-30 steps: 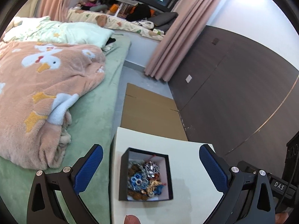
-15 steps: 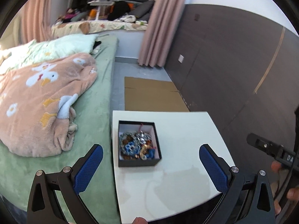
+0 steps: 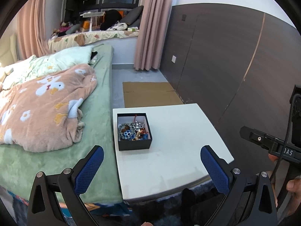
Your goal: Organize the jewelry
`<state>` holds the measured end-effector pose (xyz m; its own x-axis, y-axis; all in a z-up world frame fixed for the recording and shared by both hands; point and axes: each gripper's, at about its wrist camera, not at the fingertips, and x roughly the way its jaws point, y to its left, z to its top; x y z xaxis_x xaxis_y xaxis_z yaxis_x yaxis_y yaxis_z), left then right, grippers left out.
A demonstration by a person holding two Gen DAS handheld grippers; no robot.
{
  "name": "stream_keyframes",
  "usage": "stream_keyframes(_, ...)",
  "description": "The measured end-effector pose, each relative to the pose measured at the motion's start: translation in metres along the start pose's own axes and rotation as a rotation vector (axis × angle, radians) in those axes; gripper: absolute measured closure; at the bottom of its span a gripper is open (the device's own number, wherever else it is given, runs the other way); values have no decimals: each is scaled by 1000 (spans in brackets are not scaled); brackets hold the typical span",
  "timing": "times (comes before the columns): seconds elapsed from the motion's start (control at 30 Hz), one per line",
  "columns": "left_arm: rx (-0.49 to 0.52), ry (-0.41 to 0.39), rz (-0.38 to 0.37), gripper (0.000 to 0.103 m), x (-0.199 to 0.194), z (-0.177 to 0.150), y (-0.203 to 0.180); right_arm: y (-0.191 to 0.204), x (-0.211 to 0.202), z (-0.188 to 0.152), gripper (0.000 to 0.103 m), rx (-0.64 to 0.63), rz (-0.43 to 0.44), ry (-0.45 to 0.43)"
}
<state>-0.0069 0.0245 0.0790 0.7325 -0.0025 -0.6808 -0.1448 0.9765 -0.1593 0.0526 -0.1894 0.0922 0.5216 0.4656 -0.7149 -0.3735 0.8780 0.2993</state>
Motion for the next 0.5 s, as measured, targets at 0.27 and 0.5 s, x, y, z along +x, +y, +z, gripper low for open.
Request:
stream_keyframes(0.27, 16, -17, -2, 0, -31, -20, -8, 6, -37, -18, 0, -14, -35, -29)
stream_keyframes(0.5, 16, -49, 6, 0, -56, -28, -10, 5, -67, -41, 0, -30, -50, -52)
